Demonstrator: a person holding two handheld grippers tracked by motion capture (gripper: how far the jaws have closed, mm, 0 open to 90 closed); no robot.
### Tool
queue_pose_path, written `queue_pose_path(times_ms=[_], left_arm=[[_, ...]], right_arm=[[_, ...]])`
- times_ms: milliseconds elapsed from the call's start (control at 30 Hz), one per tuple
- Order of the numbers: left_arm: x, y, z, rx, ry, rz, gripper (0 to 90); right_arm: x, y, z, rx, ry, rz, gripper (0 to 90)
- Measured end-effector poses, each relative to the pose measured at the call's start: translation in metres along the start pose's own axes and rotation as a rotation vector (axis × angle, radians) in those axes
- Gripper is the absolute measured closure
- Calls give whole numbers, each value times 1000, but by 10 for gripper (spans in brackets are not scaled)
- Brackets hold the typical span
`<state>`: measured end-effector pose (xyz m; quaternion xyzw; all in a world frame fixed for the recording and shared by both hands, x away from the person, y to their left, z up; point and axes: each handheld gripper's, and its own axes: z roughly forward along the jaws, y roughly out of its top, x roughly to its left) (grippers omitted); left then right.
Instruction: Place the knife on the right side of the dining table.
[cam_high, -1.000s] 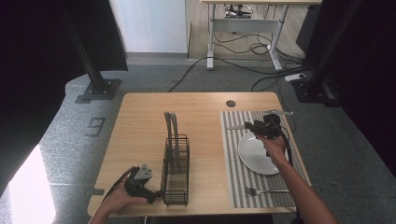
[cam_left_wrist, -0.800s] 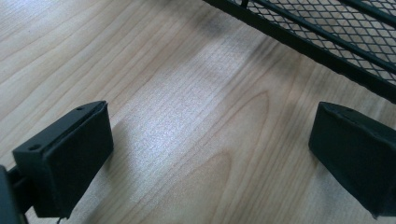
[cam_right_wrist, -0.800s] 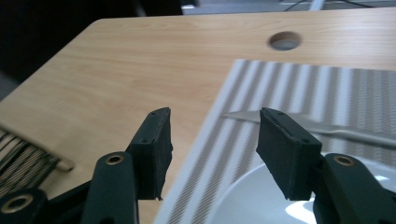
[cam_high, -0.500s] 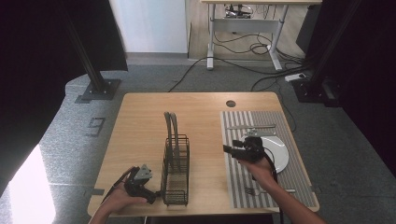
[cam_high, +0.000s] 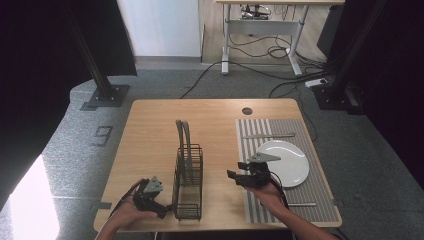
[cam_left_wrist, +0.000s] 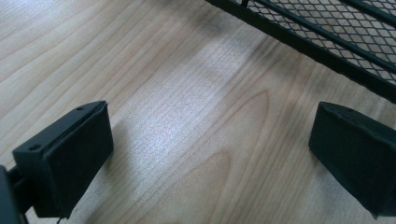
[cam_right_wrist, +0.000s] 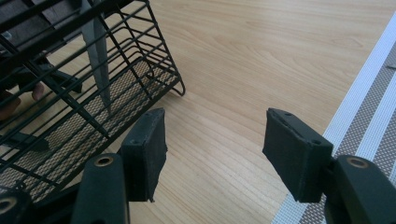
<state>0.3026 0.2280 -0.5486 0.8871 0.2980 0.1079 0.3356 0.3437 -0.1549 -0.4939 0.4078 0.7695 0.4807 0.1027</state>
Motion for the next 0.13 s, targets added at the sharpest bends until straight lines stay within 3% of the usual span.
queue_pose_path(times_ms=[133], left_arm=[[0,0,0,0,-1,1,0]], right_arm=[[-3,0,0,-11,-13,12,385]])
